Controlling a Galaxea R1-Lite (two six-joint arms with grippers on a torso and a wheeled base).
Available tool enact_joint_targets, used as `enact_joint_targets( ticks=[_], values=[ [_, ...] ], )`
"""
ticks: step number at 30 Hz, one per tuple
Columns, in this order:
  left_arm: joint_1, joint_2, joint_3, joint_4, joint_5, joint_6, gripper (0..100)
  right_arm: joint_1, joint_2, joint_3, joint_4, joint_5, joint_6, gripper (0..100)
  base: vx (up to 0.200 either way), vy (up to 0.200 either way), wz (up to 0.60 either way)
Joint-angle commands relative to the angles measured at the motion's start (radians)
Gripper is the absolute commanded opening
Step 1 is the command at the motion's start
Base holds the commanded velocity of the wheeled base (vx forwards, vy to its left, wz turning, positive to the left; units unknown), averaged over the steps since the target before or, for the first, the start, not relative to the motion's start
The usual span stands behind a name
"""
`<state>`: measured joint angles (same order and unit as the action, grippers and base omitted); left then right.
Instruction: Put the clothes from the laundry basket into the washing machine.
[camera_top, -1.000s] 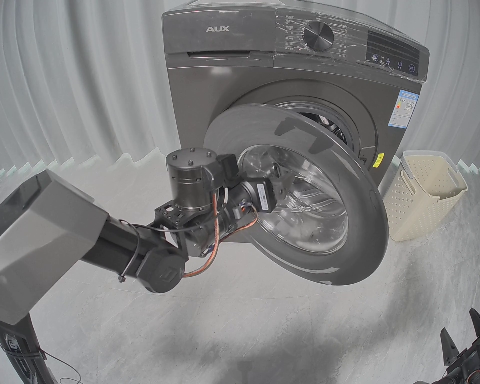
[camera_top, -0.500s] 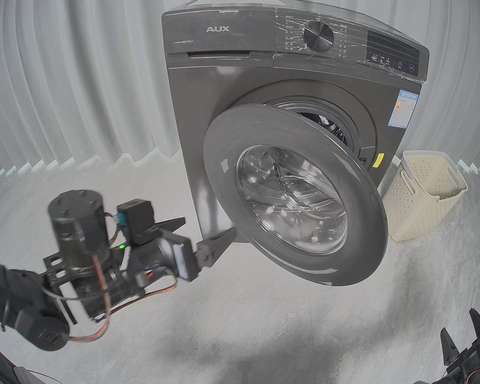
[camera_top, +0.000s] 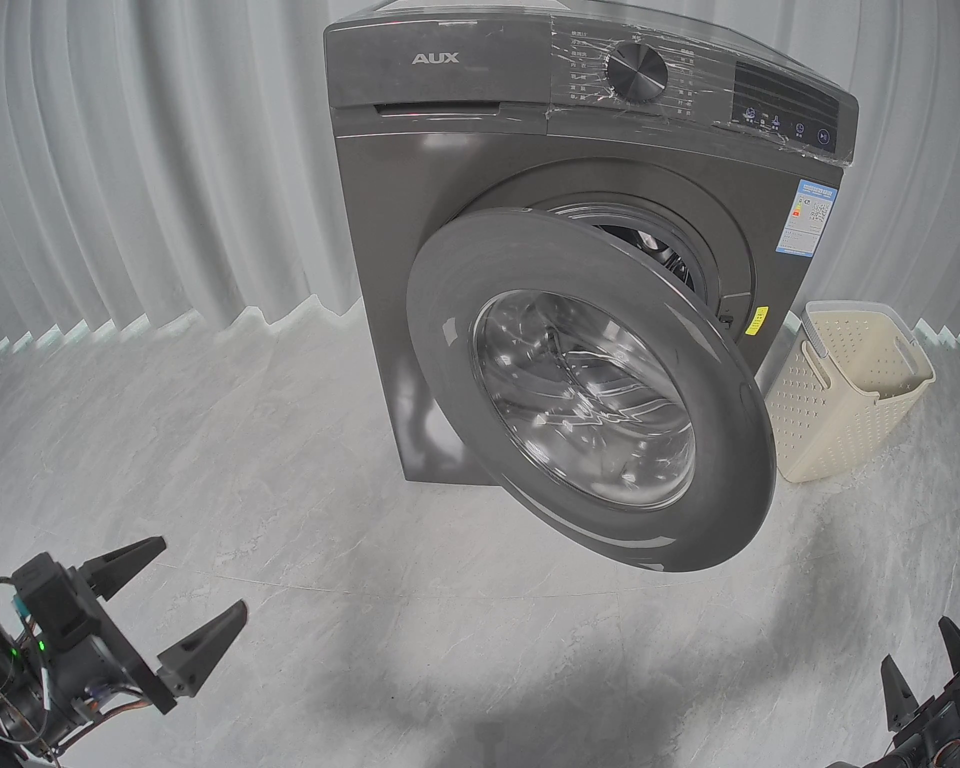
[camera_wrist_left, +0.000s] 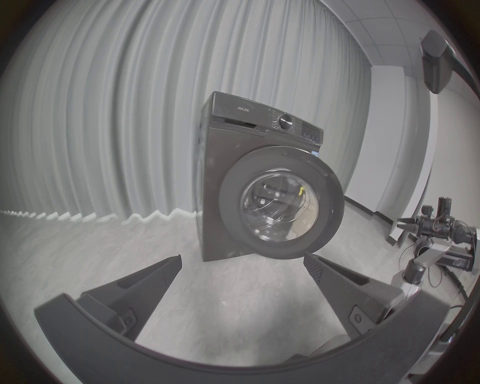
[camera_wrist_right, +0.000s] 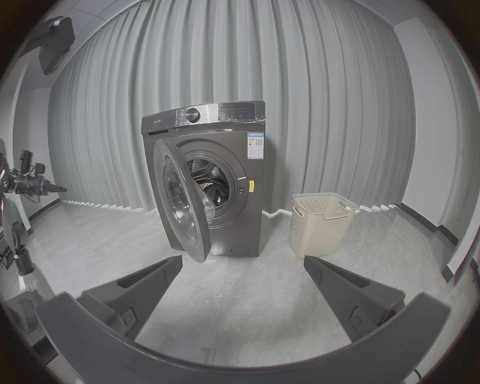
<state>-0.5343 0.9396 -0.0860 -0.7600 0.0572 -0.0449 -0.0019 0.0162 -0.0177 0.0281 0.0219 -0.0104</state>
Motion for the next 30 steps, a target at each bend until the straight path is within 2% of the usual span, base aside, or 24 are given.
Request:
enact_joint_targets(
  ticks=[1, 6, 7, 8, 11, 14, 19, 21, 22, 23, 24, 27, 30],
  values=[
    [0.163, -0.439, 0.08, 0.258, 0.015, 0.053, 100, -0.001, -0.009, 0.005, 0.003, 0.001, -0.005, 100, 0.0, 0.0, 0.0],
    [0.293, -0.671, 0.086, 0.498, -0.007, 0.06, 100, -0.001, -0.012, 0.007, 0.0, 0.0, -0.005, 100, 0.0, 0.0, 0.0],
    [0.293, -0.671, 0.086, 0.498, -0.007, 0.06, 100, -0.001, -0.012, 0.007, 0.0, 0.0, -0.005, 100, 0.0, 0.0, 0.0],
    [0.315, -0.729, 0.086, 0.577, -0.025, 0.057, 100, -0.001, -0.013, 0.01, -0.005, 0.001, 0.003, 100, 0.0, 0.0, 0.0],
    [0.359, -0.791, 0.086, 0.662, -0.04, 0.054, 100, -0.001, -0.013, 0.016, -0.022, 0.001, 0.004, 100, 0.0, 0.0, 0.0],
    [0.402, -0.838, 0.086, 0.696, -0.046, 0.046, 100, -0.001, -0.013, 0.016, -0.02, 0.001, 0.003, 100, 0.0, 0.0, 0.0],
    [0.433, -0.851, 0.086, 0.696, -0.045, 0.028, 100, -0.001, -0.013, 0.005, -0.033, 0.004, 0.007, 100, 0.0, 0.0, 0.0],
    [0.436, -0.851, 0.086, 0.697, -0.045, 0.023, 100, 0.002, -0.001, -0.125, -0.102, 0.012, 0.063, 100, 0.0, 0.0, 0.0],
    [0.436, -0.849, 0.086, 0.697, -0.045, 0.023, 100, 0.002, 0.002, -0.133, -0.102, 0.012, 0.066, 100, 0.0, 0.0, 0.0],
    [0.435, -0.851, 0.086, 0.74, -0.048, 0.037, 100, 0.013, 0.057, -0.199, -0.093, 0.027, 0.078, 100, 0.0, 0.0, 0.0],
    [0.433, -0.849, 0.086, 0.768, -0.048, 0.036, 100, 0.025, 0.111, -0.209, -0.082, 0.044, 0.078, 100, 0.0, 0.0, 0.0],
    [0.433, -0.851, 0.086, 0.76, -0.045, 0.037, 100, 0.063, 0.261, -0.203, -0.082, 0.085, 0.079, 100, 0.0, 0.0, 0.0],
    [0.436, -0.851, 0.086, 0.758, -0.046, 0.037, 100, 0.118, 0.436, -0.217, -0.129, 0.098, 0.079, 100, 0.0, 0.0, 0.0]
  ],
)
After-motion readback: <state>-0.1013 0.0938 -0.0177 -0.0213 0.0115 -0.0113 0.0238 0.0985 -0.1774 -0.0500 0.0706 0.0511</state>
